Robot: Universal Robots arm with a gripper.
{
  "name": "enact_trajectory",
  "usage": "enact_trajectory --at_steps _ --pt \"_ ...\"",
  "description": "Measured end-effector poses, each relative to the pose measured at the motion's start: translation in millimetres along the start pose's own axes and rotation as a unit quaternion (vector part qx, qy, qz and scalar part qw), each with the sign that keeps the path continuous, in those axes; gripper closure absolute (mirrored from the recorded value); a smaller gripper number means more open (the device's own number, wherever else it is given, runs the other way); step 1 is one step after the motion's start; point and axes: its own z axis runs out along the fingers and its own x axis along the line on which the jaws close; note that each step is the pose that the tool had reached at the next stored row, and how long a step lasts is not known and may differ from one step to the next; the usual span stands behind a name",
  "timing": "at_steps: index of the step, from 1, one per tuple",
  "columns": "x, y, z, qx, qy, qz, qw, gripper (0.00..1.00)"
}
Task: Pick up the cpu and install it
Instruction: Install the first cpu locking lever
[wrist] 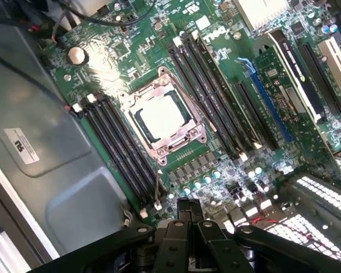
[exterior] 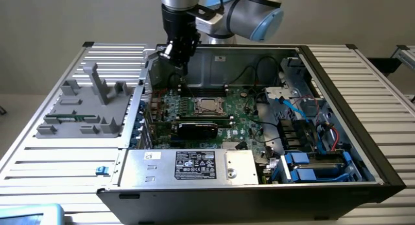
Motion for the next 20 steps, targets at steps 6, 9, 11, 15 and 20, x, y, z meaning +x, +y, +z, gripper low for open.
enact_trajectory --at_steps 6,9,11,15,20 --pt "0.0 0.0 0.5 -0.0016 0.0024 0.050 0.9987 0.89" --pt "0.0 0.0 0.6 -0.0025 0.0037 0.076 0.9971 0.89" --pt "0.0 0.0 0.8 -0.0030 0.0046 0.093 0.9956 0.89" --pt "0.0 0.0 0.9 -0.0041 0.0062 0.127 0.9919 0.89" --pt "0.0 0.1 1.0 -0.0055 0.0083 0.169 0.9855 0.89"
